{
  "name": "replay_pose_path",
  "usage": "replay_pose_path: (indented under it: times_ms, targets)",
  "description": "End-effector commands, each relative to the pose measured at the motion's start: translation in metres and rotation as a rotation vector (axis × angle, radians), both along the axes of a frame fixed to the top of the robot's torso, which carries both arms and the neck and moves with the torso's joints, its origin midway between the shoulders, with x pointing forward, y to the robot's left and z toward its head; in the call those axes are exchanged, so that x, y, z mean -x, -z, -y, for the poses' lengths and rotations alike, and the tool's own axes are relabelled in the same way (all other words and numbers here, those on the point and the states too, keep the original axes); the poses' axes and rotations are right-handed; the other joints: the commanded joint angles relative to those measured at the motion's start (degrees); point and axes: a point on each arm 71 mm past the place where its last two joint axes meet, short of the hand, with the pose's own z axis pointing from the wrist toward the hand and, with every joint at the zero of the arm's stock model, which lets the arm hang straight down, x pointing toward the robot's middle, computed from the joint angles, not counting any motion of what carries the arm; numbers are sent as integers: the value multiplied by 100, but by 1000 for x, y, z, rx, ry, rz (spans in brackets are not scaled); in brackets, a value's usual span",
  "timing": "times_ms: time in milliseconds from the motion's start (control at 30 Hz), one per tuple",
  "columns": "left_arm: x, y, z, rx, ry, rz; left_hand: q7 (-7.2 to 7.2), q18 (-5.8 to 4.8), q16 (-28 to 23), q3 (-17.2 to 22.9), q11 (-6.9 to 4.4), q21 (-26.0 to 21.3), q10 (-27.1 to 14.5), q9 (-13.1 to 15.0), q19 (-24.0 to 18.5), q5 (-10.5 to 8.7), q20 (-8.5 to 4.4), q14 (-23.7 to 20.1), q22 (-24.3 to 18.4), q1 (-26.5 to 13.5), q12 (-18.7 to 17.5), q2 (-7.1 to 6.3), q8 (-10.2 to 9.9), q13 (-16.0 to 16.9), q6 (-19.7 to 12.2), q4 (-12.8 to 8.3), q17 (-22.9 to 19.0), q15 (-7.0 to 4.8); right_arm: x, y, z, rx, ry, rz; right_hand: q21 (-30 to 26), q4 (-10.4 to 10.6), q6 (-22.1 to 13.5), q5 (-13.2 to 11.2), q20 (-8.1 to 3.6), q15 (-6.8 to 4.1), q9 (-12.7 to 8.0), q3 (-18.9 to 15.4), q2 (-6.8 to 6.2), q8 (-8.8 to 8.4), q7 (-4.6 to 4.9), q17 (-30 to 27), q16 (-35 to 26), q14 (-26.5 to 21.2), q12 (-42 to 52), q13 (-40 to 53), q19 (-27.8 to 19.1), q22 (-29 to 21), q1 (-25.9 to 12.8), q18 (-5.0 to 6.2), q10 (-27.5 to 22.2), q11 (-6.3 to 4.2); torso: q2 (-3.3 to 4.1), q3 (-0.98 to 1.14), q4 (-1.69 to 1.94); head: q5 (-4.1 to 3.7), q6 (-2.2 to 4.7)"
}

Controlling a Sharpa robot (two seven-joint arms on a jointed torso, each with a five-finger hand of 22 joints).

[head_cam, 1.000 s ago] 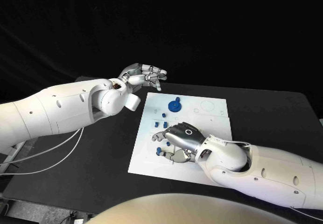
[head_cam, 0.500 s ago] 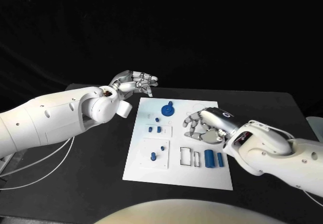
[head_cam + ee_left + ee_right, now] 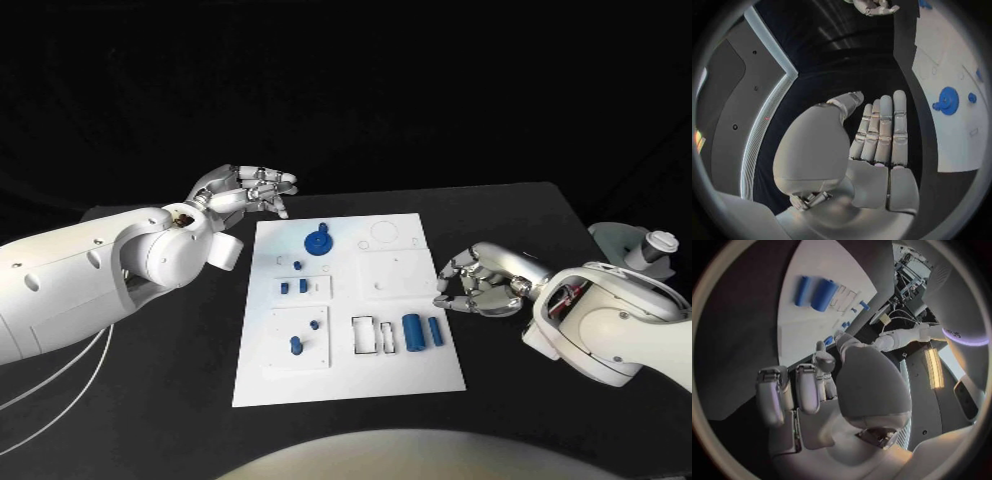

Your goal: Assemble the parts on the task board

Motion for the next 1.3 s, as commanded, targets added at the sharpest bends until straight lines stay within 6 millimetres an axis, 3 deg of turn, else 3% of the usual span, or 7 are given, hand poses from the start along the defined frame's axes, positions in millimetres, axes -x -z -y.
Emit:
replay_pose_path:
  times_ms: [33, 133, 233, 400, 967, 1300]
  targets:
    - [1, -1, 2, 18, 10, 5, -4, 71, -29, -4, -6, -23, -39, -6, 30, -8, 10, -20, -9, -8, -10, 58, 31, -9, -37, 25, -5, 37, 5, 3, 1, 87, 29, 16, 30, 33, -50, -46, -14, -27, 13, -37, -6, 20, -10, 42, 35, 349, 80, 115, 542, 1440, -92, -46, 55, -3, -22, -5, -54, -77, -28]
    - [1, -1, 2, 19, 11, 4, -4, 71, -29, -4, -6, -23, -39, -6, 30, -8, 10, -20, -9, -8, -10, 58, 31, -9, -37, 25, -5, 37, 13, 10, -3, 126, 33, 12, 148, 43, -50, -52, -11, -23, 37, -158, -24, 20, -17, 296, 174, 392, 448, 570, 592, 1498, -319, -75, 240, -4, -27, -6, -63, -66, -70]
    - [2, -1, 2, 19, 11, 4, -4, 71, -29, -4, -6, -23, -39, -6, 30, -8, 10, -20, -9, -8, -10, 58, 31, -9, -37, 25, -5, 37, 19, 18, -10, 146, 33, -2, 164, 34, -44, 142, -12, -28, 75, -317, -23, 26, -28, 452, 265, 411, 757, 972, 600, 1506, -489, -79, 379, -11, -29, -14, -63, -62, -90]
    - [2, -1, 2, 19, 11, 4, -4, 71, -29, -5, -6, -26, -39, -6, 31, -8, 11, -20, -11, -12, -8, 60, 33, -8, -36, 29, -5, 38, 25, 32, -20, 162, 28, -12, 164, 42, -39, 175, -13, -29, 97, -416, -13, 30, -34, 506, 298, 415, 918, 1182, 600, 1506, -556, -79, 454, -14, -23, -14, -53, -35, -117]
    - [3, -1, -1, 18, 11, 0, -3, 71, -28, -8, -5, -32, -40, -6, 33, -7, 12, -20, -16, -19, -5, 64, 37, -9, -38, 37, -4, 38, 21, 50, -40, 173, 28, 21, 164, 57, -19, 234, -14, -31, 150, -694, 75, 45, -45, 530, 319, 409, 976, 1335, 600, 1506, -768, -79, 454, -18, 7, -12, -45, 7, -108]
    - [4, -1, -1, 19, 15, -3, -3, 71, -28, -8, -5, -32, -40, -6, 33, -7, 12, -20, -16, -19, -5, 64, 37, -9, -38, 37, -4, 38, 19, 62, -50, 212, 1, -2, 164, 57, -17, 297, -11, -29, 200, -1044, 174, 53, -48, 561, 338, 410, 948, 1404, 600, 1506, -979, -79, 434, -19, 14, -11, -43, 40, -129]
